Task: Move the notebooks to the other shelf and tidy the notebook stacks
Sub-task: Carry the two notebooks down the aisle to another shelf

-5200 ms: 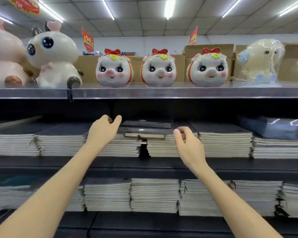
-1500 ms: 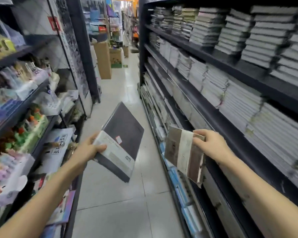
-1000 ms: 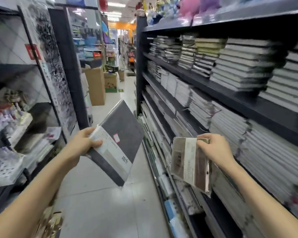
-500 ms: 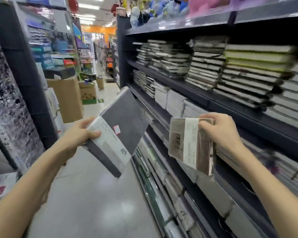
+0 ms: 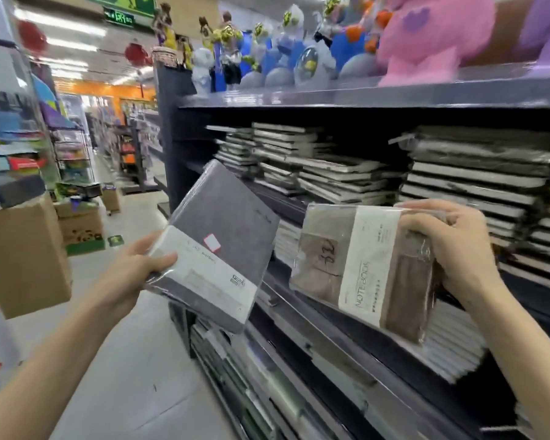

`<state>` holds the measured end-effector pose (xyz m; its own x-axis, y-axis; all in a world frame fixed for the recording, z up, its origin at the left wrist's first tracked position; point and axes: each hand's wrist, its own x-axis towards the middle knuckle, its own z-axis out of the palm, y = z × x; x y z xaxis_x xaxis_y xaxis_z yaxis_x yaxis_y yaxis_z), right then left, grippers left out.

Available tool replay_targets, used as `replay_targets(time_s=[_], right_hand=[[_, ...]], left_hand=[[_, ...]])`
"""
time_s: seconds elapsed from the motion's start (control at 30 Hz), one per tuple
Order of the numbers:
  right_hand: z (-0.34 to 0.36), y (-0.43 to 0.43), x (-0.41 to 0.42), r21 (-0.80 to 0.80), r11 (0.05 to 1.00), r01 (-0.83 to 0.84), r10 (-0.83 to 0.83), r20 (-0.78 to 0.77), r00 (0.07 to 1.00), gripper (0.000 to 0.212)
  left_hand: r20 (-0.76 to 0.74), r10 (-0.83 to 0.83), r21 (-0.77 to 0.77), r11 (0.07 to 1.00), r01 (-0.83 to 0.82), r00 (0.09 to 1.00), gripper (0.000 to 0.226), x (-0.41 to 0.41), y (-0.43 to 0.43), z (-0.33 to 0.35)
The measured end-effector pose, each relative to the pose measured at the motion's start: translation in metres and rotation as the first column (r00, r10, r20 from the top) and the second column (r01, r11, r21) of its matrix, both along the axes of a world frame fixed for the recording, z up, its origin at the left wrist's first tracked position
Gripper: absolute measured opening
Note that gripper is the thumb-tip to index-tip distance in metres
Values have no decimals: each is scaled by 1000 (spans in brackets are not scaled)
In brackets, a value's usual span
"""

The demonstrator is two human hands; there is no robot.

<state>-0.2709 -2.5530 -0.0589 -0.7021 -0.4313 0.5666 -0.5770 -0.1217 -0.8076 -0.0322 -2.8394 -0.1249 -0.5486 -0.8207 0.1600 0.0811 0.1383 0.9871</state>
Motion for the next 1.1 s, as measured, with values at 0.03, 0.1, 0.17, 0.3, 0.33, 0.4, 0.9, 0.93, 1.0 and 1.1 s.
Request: replay_targets(time_s=[0.03,0.1,0.17,0.3,0.33,0.4,0.9,0.93,1.0,1.1], right_hand=[[3,-18,-4,-48,999,-2,3,18,1000,22],[6,-54,-9,-140,990,-16,25,62,998,26],[6,-94,-18,-227,974,-14,40,112,993,23],[2,-179,-33,-317,948,-5,77,214,974,14],[-1,-199,-36,-337,942,-9,94,236,967,12],[-6,-237,-45,-368,930,-7,118,279,953,15],[-31,-489,-72,-277,928,249,-54,561,826,18],[-32,-505,-70,-278,920,275,-74,569,819,16],[-33,-535,-66,-279,901,331,-115,583,805,16],[-34,-573,-64,-269,881,388,-177,574,800,15]], left_hand=[[-12,-16,12,1000,16,1000,34,-7,-21,0],[-28,-41,28,999,41,999,36,-21,-60,-2],[-56,-53,43,998,56,997,35,-36,-98,-5],[-111,-62,112,991,74,992,33,-61,-168,-9],[-119,-64,124,989,79,991,34,-66,-185,-11],[-141,-75,143,985,96,987,31,-74,-219,-13],[-177,-301,344,873,346,937,22,-138,-519,-13],[-158,-311,347,871,348,937,22,-140,-542,-11],[-142,-340,345,863,368,930,21,-148,-588,-6],[-127,-382,313,860,403,915,22,-165,-645,3]])
